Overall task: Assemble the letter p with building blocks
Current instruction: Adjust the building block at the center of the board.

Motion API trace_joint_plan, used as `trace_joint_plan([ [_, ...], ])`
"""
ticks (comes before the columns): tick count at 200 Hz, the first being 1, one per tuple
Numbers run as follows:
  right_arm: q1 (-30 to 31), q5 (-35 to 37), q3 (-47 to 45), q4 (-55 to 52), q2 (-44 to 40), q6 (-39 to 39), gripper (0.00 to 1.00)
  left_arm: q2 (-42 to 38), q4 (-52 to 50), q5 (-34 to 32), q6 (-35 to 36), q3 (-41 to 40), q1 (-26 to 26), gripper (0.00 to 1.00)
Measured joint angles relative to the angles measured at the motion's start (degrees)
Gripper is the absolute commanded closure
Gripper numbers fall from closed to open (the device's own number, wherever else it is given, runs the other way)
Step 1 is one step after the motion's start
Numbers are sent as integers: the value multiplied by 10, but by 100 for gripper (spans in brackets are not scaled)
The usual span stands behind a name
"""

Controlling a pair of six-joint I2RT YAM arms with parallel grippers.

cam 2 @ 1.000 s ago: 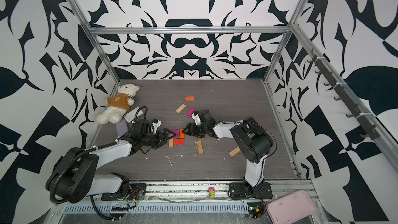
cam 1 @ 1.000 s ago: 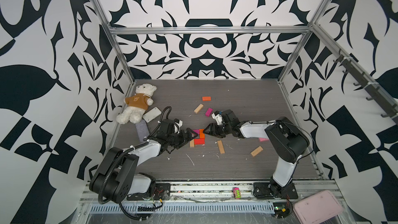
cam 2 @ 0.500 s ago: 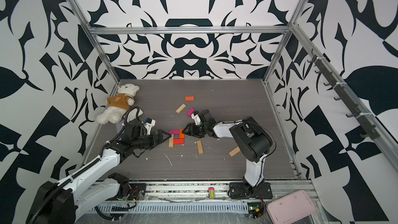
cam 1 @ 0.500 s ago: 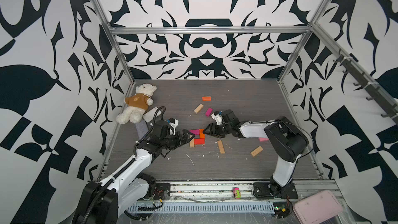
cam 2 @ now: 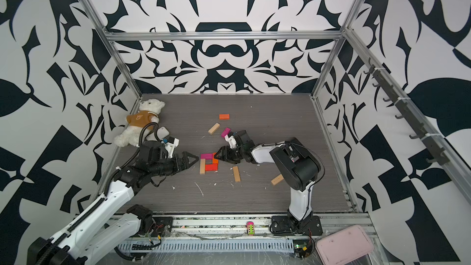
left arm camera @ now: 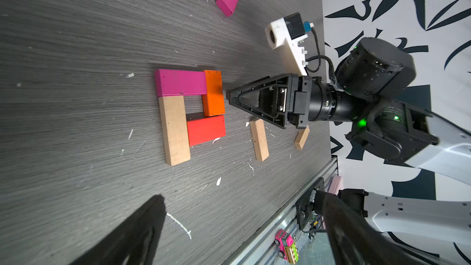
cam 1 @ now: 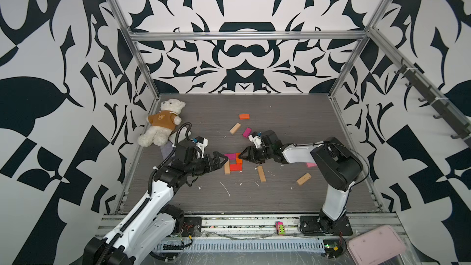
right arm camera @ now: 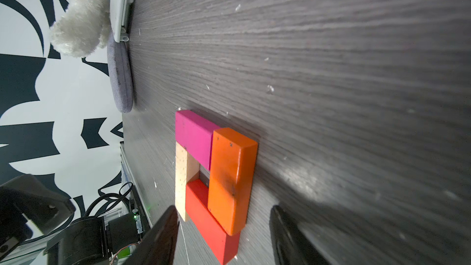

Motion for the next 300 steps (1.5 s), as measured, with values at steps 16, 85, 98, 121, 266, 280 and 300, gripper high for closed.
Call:
trace_joint_plan([
  [16, 1, 0, 0, 1, 0, 1, 39, 3, -8, -2, 4, 3, 0, 1],
  [85, 7, -2, 0, 2, 1, 4, 39, 17, -45, -16, 38, 53, 0, 0],
  [98, 7, -3, 0, 2, 2, 4, 39, 21, -50, -17, 42, 59, 0, 0],
  [121, 9, -6, 2, 5, 4, 4, 39, 26, -55, -19, 47, 61, 0, 1],
  [266, 13, -13, 7, 13, 13, 7, 39, 39, -89, -40, 84, 70, 0, 0],
  [280, 14, -15, 10, 14, 16, 7, 39, 40, -89, -41, 85, 70, 0, 1],
  [300, 14, -17, 10, 16, 17, 8, 39, 42, -89, -41, 86, 70, 0, 0],
])
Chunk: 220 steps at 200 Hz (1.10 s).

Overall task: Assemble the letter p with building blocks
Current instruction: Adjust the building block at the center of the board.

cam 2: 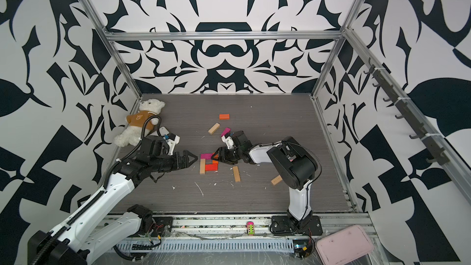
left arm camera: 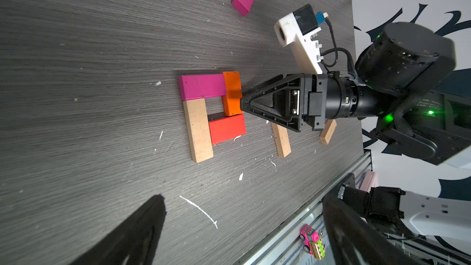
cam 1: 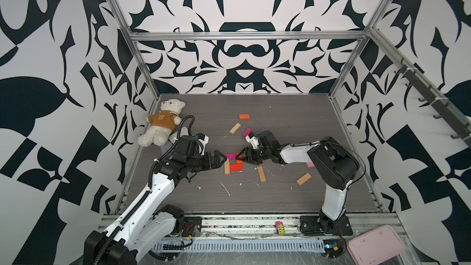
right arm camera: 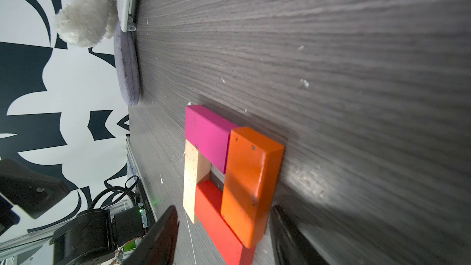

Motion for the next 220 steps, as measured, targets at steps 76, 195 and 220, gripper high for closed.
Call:
trace_joint_plan([
  [76, 0, 0, 0, 1, 0, 5, 39, 1, 0, -1, 1, 0, 0, 1],
  [195, 0, -4, 0, 7, 4, 10, 39, 7, 0, -2, 1, 0, 0, 0],
  [220, 0, -7, 1, 11, 7, 11, 39, 7, 0, -2, 1, 0, 0, 0],
])
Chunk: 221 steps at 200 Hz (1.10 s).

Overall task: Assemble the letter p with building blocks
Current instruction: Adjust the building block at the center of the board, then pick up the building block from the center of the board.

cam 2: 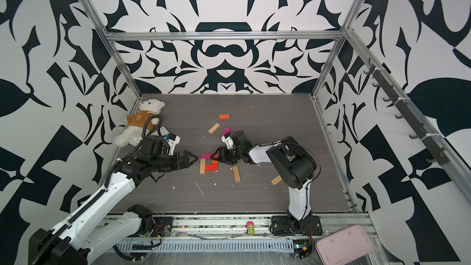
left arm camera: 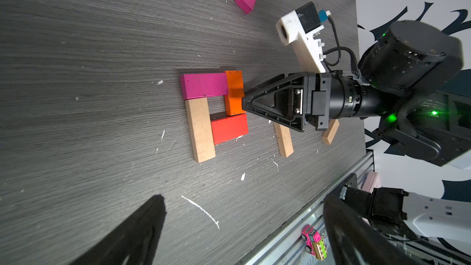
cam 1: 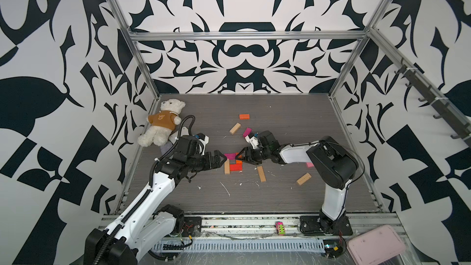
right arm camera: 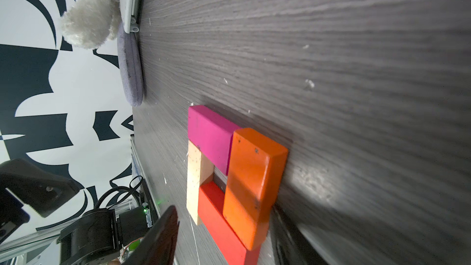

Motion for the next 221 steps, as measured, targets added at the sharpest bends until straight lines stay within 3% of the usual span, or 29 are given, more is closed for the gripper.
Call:
trace_joint_plan([
  [114, -17, 13, -17, -20, -26, -7, 37, 38, 30, -15, -13, 2, 0, 1],
  [165, -38, 36, -67, -36, -137, -36, 31, 206, 64, -42, 2, 120, 0, 0],
  [198, -39, 64, -92, -45, -237, -62, 25, 329, 62, -52, 58, 237, 0, 0],
  [221, -50, 108, -107, -66, -297, -79, 16, 414, 52, -65, 113, 327, 0, 3],
])
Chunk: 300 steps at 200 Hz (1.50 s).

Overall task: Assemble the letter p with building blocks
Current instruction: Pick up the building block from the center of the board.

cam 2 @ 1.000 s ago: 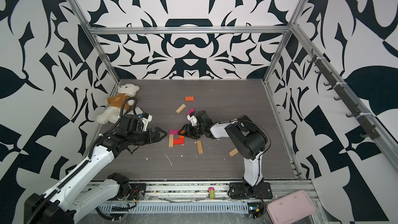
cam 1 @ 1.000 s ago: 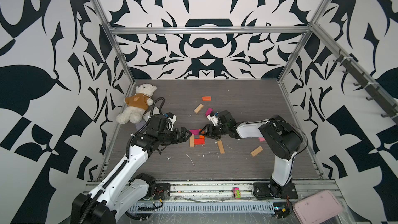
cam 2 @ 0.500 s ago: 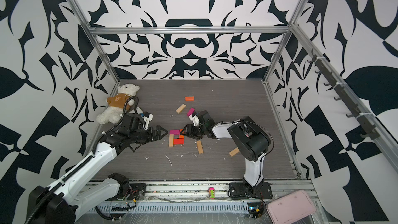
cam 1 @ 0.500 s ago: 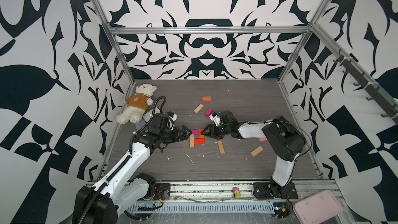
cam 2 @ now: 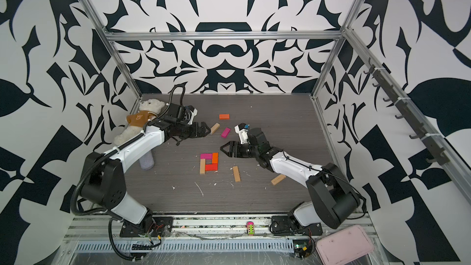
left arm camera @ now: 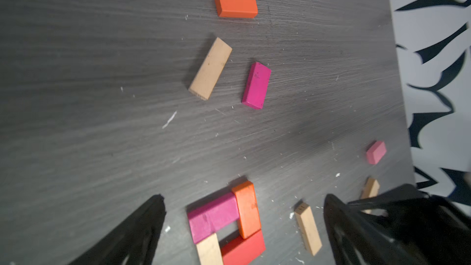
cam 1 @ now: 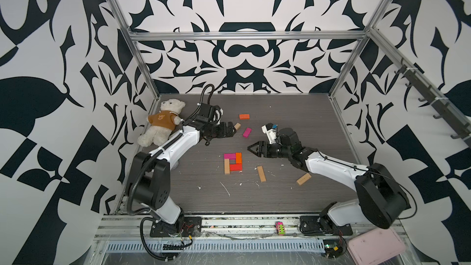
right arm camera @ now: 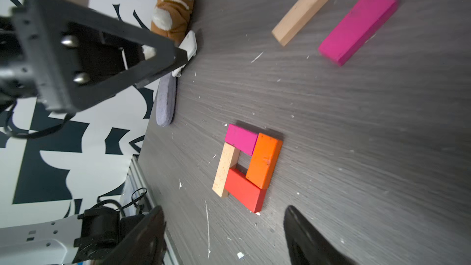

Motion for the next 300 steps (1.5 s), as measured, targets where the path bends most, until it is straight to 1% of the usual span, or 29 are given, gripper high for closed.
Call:
trace_joint_plan([
  [38, -24, 100, -45, -39, -103, -17, 1, 126, -24, -17, 85, 116, 0, 9],
  [57, -26, 145, -67, -53, -152, -26, 1, 191, -46, -31, 122, 179, 0, 13],
  [76, -26, 174, -82, -56, -184, -32, 1, 246, -68, -38, 150, 233, 0, 14],
  [82, -26, 181, -85, -56, -191, -33, 1, 261, -74, -39, 157, 248, 0, 14],
  [86, -26, 185, -87, -56, -194, -34, 1, 270, -79, -40, 160, 258, 0, 18],
  [98, -26, 192, -91, -55, -199, -36, 1, 295, -92, -43, 168, 282, 0, 21],
  [113, -26, 197, -94, -55, -199, -40, 1, 317, -106, -46, 176, 303, 0, 23],
  [156, -26, 197, -95, -52, -189, -44, 1, 333, -128, -53, 182, 316, -3, 30],
  [220, -26, 194, -95, -49, -175, -44, 2, 349, -144, -94, 184, 331, -28, 39],
  [256, -26, 192, -95, -47, -170, -44, 3, 354, -143, -121, 177, 333, -42, 52],
  [300, -26, 191, -95, -47, -161, -44, 3, 355, -143, -152, 157, 333, -53, 73],
])
